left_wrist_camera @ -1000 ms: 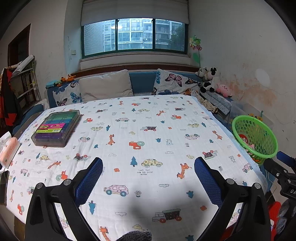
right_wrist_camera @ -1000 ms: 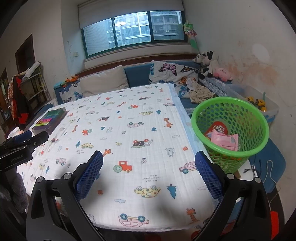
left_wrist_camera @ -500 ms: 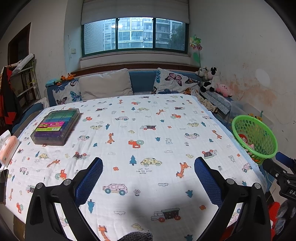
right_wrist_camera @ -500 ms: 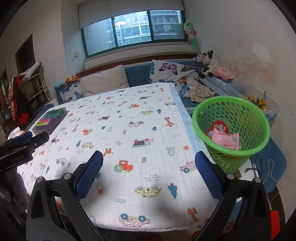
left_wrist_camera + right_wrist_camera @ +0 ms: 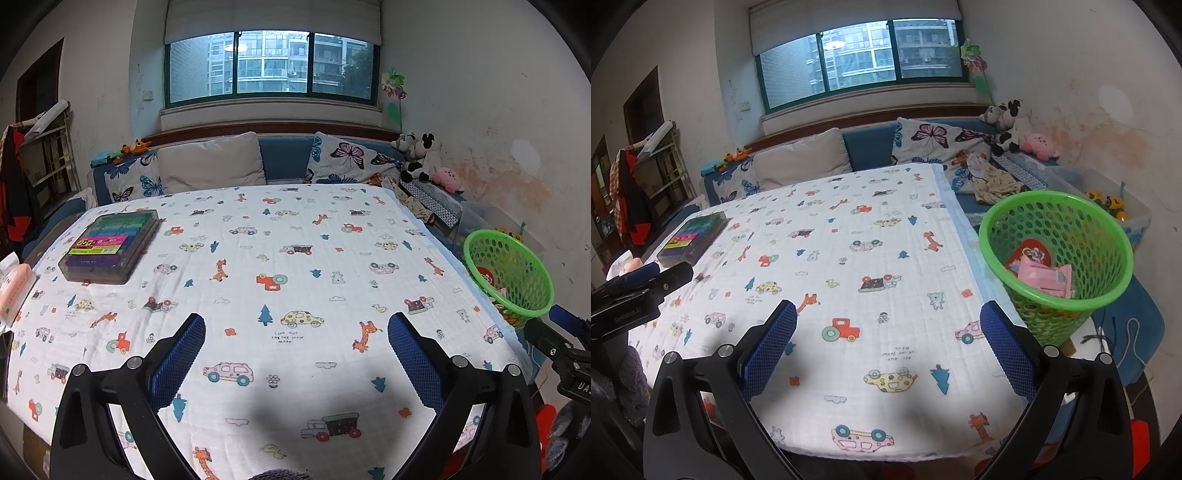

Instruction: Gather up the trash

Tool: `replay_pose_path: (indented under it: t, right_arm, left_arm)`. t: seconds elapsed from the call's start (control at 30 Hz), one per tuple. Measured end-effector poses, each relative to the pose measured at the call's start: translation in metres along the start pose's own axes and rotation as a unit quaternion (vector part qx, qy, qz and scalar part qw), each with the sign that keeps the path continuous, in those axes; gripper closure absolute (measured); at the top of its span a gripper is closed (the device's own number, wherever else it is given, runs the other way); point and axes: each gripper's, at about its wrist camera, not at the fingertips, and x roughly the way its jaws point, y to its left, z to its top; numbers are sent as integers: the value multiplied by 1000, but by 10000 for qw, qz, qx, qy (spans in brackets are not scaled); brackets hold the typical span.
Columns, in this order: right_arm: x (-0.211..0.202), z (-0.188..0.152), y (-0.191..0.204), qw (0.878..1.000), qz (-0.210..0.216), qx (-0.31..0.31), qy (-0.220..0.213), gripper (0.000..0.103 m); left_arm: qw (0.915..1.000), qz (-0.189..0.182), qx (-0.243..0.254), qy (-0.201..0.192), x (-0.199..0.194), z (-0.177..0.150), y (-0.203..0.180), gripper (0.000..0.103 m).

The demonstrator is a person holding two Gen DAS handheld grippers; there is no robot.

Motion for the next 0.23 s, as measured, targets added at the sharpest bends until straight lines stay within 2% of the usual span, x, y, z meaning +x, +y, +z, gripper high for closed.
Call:
replay_pose_path:
  t: [0.23]
  right_arm:
    - [2, -1, 0, 10000, 14, 7, 32, 4]
  left_arm:
    - [10000, -8, -12, 36, 2, 2, 2, 7]
